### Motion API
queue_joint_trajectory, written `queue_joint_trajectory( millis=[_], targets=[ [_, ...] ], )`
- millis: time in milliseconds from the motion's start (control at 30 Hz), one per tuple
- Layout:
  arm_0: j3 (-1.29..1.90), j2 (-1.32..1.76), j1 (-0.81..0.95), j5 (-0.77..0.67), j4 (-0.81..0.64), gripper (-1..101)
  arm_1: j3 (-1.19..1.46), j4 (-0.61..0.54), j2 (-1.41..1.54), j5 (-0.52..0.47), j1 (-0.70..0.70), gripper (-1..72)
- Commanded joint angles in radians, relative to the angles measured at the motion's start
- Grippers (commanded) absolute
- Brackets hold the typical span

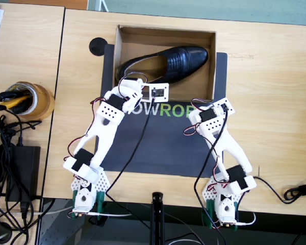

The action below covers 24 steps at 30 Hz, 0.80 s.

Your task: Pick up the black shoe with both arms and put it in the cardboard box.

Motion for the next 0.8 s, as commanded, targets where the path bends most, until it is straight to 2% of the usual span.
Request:
queue_joint_trajectory(
  millis=[0, 200, 267, 300, 400, 533, 767],
  targets=[
    [-0.026, -0.037, 0.035, 0.000, 0.052, 0, 0.003, 0.011, 0.049, -0.011, -0.017, 0.0],
    [-0.026, -0.043, 0.023, 0.000, 0.060, 2, 0.005, 0.011, 0.051, -0.008, -0.018, 0.0],
    [-0.026, -0.041, 0.021, -0.031, 0.086, 32, 0.002, 0.011, 0.049, -0.008, -0.018, 0.5],
    [-0.026, -0.032, 0.017, -0.049, 0.087, 43, 0.002, 0.011, 0.051, -0.008, -0.018, 0.8],
    [-0.031, -0.005, 0.014, -0.049, 0.087, 47, 0.003, 0.011, 0.051, -0.008, -0.018, 0.3],
    [-0.031, 0.041, 0.021, -0.044, 0.100, 59, 0.006, 0.011, 0.051, -0.008, -0.018, 0.0],
    [-0.034, 0.167, 0.011, -0.038, 0.135, 61, 0.003, 0.011, 0.051, -0.008, -0.018, 0.0]
  ],
)
